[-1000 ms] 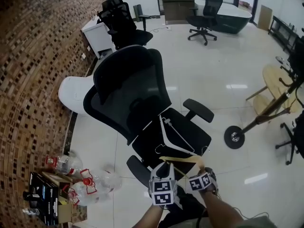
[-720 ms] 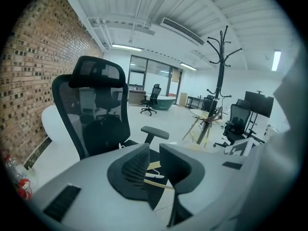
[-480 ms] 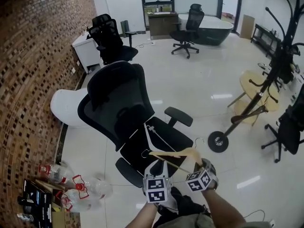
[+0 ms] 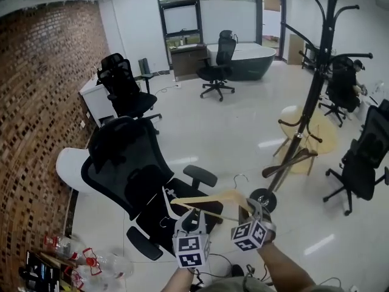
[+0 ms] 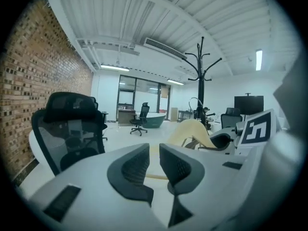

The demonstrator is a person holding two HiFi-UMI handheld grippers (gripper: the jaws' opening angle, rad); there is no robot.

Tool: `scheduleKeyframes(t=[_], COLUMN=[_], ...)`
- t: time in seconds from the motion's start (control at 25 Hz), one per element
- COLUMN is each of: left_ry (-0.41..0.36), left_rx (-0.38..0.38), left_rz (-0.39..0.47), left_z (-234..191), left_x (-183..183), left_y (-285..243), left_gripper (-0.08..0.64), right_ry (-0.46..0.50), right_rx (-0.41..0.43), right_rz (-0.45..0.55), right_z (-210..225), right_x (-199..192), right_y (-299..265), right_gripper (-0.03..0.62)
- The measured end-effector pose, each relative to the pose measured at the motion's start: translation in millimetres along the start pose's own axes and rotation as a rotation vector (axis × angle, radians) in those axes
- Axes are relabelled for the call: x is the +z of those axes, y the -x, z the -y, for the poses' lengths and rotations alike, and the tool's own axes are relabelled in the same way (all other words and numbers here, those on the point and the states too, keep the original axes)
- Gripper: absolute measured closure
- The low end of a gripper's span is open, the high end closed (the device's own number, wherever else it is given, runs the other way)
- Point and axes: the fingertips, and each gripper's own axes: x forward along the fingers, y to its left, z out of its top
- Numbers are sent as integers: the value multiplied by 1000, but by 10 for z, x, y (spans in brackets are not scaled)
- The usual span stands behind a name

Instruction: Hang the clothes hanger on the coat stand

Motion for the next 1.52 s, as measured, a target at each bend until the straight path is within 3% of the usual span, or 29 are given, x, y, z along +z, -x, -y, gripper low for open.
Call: scheduleKeyframes(t=[0.16, 0.32, 0.6, 0.8, 1.08, 1.52], left_ry=[-34, -79, -131, -157, -203, -182], left_rx=[-66, -150, -312, -393, -440, -344], left_rz=[76, 145, 209, 229, 254, 299], left_z=[1214, 2001, 2680, 2937, 3340, 4437], left_x=[623, 1074, 1638, 1914, 2221, 2635], left_y=[-136, -192, -93, 40, 137, -661], left_gripper=[482, 489, 502, 508, 525, 538], right_ry=[22, 45, 56, 71, 92, 171], right_rx=[-26, -70, -194, -244, -269, -175], right_rz=[63, 91, 94, 77, 85, 173], right_z=[1159, 1946, 2731, 2951, 3353, 4575], right_x=[-220, -326, -164, 40, 122, -249], right_y=[518, 871, 1462, 1821, 2095, 1740], right_gripper=[526, 526, 526, 526, 526, 526])
